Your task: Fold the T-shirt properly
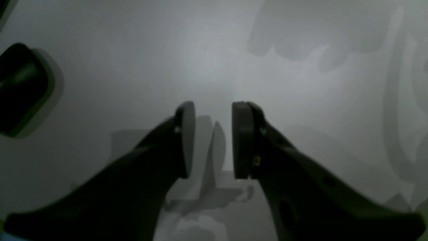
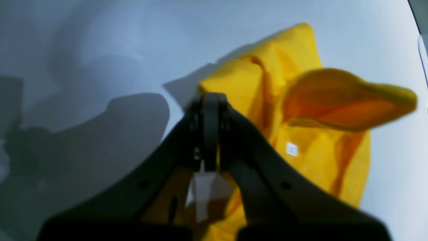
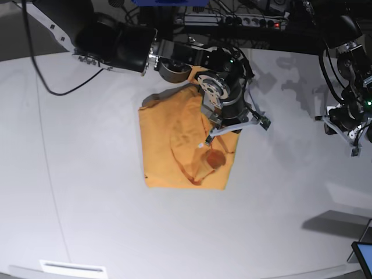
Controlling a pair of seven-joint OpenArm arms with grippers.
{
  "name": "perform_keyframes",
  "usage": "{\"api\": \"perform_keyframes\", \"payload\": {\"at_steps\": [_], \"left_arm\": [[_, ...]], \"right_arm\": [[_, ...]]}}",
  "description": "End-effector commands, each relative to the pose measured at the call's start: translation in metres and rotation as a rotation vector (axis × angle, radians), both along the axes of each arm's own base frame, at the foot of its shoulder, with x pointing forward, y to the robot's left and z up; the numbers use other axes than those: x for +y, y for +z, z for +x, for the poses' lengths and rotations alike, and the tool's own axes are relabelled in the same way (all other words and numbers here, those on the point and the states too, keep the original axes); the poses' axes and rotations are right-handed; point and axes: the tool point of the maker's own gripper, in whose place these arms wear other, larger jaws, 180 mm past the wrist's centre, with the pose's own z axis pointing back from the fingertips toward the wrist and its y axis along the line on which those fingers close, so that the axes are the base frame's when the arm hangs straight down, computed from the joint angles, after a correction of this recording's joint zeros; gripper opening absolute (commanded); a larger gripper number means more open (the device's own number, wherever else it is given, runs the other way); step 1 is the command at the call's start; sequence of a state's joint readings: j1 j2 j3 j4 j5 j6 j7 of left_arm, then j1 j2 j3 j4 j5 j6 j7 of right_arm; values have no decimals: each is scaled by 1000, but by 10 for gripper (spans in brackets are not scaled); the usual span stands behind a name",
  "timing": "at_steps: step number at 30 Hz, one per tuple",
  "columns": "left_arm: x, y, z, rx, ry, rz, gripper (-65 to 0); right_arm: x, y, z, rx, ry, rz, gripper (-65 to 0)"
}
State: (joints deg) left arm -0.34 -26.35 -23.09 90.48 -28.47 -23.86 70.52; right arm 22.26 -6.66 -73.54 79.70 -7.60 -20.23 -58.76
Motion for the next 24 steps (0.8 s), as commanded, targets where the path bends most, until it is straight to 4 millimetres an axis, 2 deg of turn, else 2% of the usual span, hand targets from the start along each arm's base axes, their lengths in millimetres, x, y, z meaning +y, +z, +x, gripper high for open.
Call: {"api": "perform_keyframes", "payload": {"at_steps": [1,4,6,9,14,18,24], "left_arm": [[9,17,9,-48,2,29,-470],[9,16,8,-44,2,29,-470],[9,15,7,-43,2,29,-470],[9,15,6,-40,1,29,-470],[9,15,6,-40,1,29,-470],[9,14,6,-38,1,29,-470],[9,14,5,-37,1,29,-470]], "right_arm": [[8,23,13,-56,-6,41,-650],[-10,31,32,-64,-133,61,-650],[-20,49,46,-94,-214,119,-650],[-28,76,53,-114,-266,201,-650],[-38,73,58,-102,-301,194,-650],[-46,60,63,-94,-325,149,-650],[-82,63,92,-88,-510,219,-650]]}}
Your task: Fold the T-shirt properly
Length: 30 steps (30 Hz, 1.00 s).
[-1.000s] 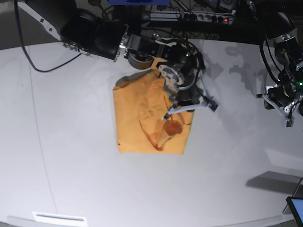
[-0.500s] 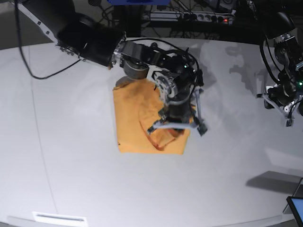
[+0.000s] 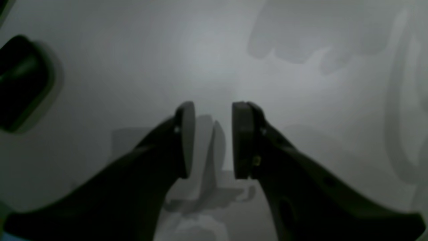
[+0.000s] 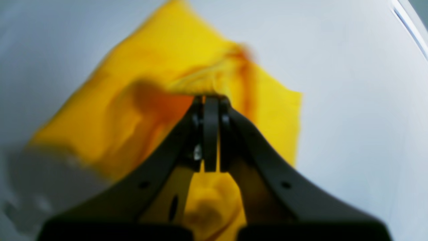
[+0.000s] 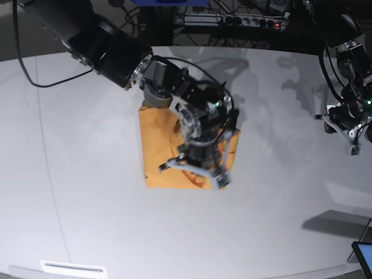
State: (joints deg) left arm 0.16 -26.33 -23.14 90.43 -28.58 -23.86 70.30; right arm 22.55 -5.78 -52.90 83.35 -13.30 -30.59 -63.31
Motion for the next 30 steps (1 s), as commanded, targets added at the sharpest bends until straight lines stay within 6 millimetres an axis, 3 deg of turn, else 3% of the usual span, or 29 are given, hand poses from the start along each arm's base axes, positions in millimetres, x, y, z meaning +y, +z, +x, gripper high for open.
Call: {"api": "perform_keyframes", "payload": {"at_steps": [1,12,18,30], "left_arm": [[9,16,8,-41,1,31,-470],[9,16,8,-41,1,33,-470],[9,17,8,-43,1,33,-470],[9,16,8,-42,2,30,-470]], "right_arm": [[4,19,10,-51,-12,33,-650],[-10,-4,17,-3,-48,-30,-650],[-6,-2,16,-4,-42,-18,-650],[45,-2,-10,-79,210,-94,-650]]}}
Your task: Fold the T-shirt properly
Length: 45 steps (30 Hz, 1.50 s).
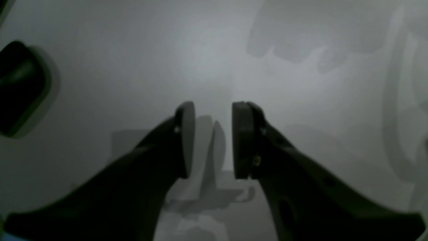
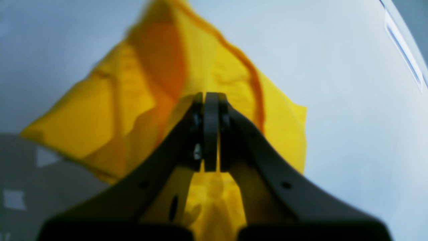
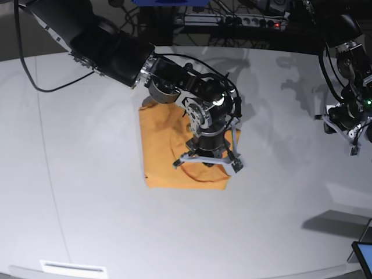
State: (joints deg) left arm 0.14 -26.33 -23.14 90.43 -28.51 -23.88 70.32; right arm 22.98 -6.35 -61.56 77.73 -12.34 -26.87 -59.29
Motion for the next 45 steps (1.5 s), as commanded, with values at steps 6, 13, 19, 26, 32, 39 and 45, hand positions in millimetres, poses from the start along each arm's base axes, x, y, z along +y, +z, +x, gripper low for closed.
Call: {"api": "perform_keyframes", "payload": {"at_steps": [6,13,19,26,32,39,45], "left_arm": [[9,16,8,-42,2,29,-470],[-5,37,19,-108,-47,55,-469],[-64,82,47,-279,-171,66,-465],[-154,61,76,-246,-394,-20,-467],[-204,77,93,-330,-437,-119,-467],[-245,94,97,-380,-544,-223,-467],[-253,63,99,-299,-519,-354,-467]], "right_arm": [[10,23,9,-69,19,30,-650],[-45,34,35,-34,-248,100,-650],[-77,52,42,-36,-277,159,-650],[-125,42,38,-47,-369,188,-650],[-155,33,34,-20,-425,189,-650],[-167,20,26,19,-453,178,-650],[-166,11,17,40,-449,175,-650]]}}
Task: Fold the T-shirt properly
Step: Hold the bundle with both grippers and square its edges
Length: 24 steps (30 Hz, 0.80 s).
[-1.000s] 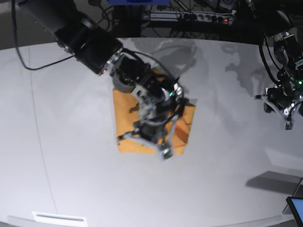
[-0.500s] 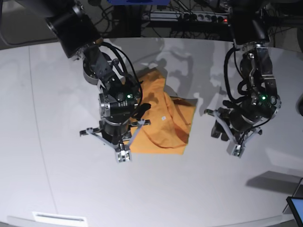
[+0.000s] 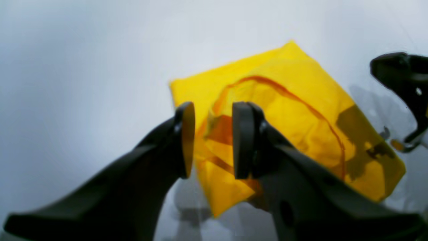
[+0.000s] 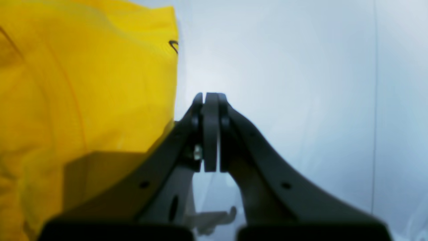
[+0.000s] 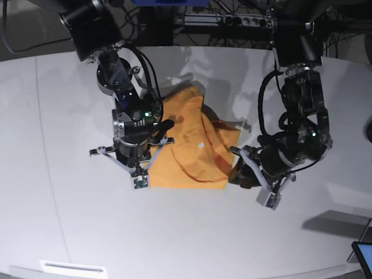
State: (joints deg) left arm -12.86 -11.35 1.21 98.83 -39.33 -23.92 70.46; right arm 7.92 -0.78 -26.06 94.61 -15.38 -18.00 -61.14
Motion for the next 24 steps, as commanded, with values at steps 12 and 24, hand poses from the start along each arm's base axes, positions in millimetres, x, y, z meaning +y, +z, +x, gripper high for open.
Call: {"api": "perform_keyframes", "payload": {"at_steps": [12,24], "left_arm": [[-36,-36,20,33,-99,-36,-467],[26,-117,27,243,70,-15,-470]], "right_arm": [[6,3,-4,-23,8,12,-650],[6,1,-18,-16,10,27,-650]]}}
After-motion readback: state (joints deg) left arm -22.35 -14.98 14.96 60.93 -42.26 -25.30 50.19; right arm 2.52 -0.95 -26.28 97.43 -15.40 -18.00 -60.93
